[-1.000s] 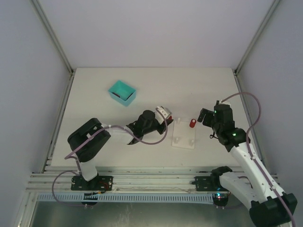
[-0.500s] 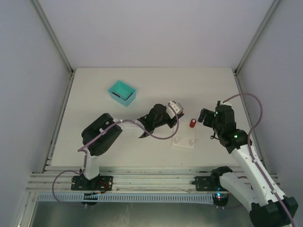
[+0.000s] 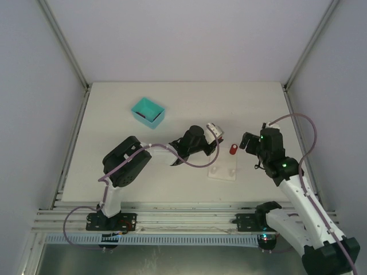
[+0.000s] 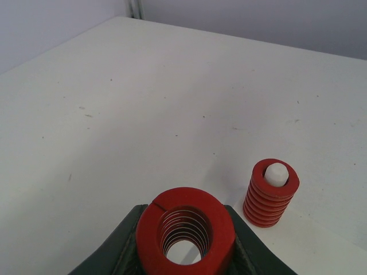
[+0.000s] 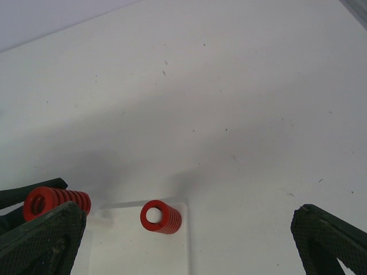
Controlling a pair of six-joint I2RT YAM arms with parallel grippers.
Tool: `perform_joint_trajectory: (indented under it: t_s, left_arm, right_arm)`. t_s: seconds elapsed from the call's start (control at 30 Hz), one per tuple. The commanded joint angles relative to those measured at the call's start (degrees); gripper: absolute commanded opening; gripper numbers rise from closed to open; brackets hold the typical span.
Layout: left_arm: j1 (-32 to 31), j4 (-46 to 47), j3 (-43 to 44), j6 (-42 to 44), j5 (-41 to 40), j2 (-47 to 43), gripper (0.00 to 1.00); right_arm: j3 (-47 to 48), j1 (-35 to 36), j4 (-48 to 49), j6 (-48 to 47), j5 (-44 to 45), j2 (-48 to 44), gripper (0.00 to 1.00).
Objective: Install the large spring
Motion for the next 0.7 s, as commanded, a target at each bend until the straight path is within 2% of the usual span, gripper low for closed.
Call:
perform_joint_trajectory:
  t_s: [0.0, 0.3, 0.67]
  left_arm:
    - [-0.15, -3.13, 1.46, -0.73, 1.11, 0.84, 0.00]
    - [-1.08, -4.74, 0.18, -0.43, 1.13, -2.13, 0.00]
    - [-1.20, -6.14, 1.32, -0.79, -2.56, 0.16, 0.00]
  right_arm:
    - [-1.35, -0.28, 1.74, 0.02, 0.03, 0.86, 0.99]
    - [-2.23, -0.28, 2.94, 0.51, -0.50, 2.33, 0.99]
    - [-2.61, -0.28, 3.23, 0.42, -1.01, 2.37, 0.99]
